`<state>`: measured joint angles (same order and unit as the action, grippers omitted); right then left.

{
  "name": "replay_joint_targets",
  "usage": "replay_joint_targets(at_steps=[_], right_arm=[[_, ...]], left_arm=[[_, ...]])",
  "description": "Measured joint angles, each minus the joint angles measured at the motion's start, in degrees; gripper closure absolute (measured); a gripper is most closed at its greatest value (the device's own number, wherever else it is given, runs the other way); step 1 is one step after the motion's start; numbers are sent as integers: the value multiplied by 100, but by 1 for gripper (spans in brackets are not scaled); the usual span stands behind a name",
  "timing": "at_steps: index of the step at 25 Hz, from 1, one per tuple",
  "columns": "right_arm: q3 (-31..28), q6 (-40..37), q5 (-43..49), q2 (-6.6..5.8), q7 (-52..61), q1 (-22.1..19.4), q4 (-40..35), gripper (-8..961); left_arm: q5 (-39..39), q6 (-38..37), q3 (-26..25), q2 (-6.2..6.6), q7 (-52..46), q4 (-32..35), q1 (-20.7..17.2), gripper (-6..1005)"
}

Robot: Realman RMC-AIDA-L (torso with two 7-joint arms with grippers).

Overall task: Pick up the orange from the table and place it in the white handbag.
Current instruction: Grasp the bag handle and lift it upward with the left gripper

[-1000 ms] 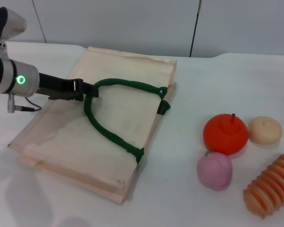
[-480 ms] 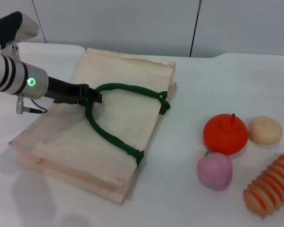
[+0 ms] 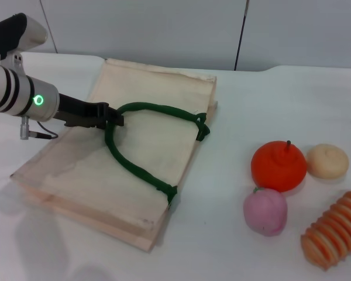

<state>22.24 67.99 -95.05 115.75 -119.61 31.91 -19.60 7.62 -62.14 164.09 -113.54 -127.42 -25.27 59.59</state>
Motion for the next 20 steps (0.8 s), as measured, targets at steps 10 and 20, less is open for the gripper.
replay_joint_targets(at_steps=[10,20], right_arm=[[0,94,-11,0,0,0,0,377],[0,101,-14,0,0,0,0,377]], left_arm=[[57,67,0,-1,-11,21,8,655],[167,211,0,6,-18,158,47,769]])
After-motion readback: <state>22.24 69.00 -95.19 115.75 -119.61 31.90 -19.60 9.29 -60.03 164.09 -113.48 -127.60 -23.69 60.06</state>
